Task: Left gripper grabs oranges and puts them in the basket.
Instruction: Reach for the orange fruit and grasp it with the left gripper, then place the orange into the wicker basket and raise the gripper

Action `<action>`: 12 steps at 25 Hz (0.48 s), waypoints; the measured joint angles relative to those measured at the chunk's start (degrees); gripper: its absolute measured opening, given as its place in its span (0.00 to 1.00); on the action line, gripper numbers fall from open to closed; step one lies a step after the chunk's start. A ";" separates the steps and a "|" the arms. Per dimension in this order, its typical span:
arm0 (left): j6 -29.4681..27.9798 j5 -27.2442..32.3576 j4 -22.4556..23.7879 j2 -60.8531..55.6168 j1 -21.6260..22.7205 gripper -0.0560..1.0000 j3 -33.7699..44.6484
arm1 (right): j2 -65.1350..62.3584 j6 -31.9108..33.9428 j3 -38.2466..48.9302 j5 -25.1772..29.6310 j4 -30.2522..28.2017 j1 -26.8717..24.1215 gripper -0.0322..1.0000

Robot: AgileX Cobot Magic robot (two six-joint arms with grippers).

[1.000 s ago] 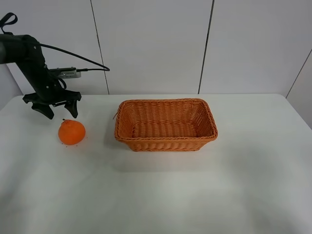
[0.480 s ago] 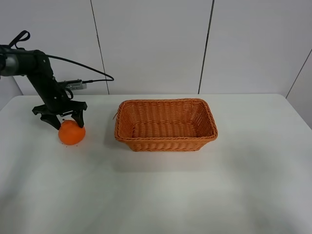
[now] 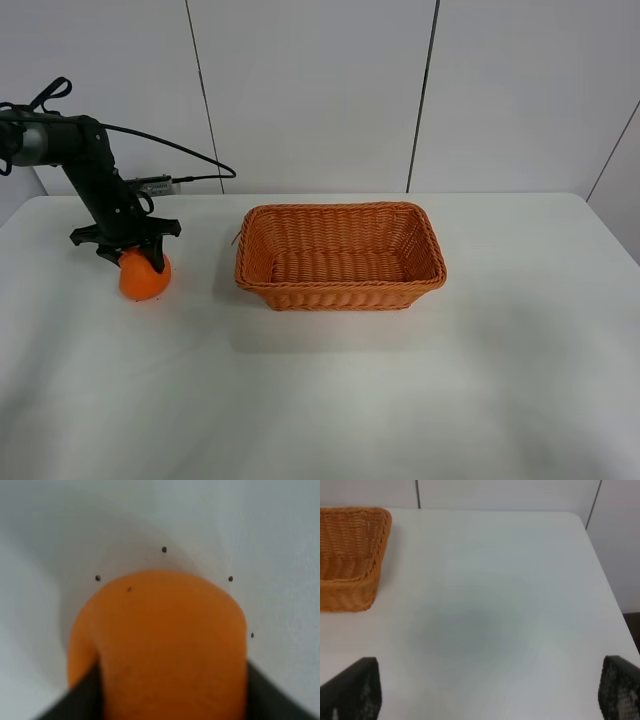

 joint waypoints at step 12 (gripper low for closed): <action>0.00 3.55 0.26 -3.75 0.00 0.28 -1.24 | 0.00 0.00 0.00 0.00 0.00 0.00 0.70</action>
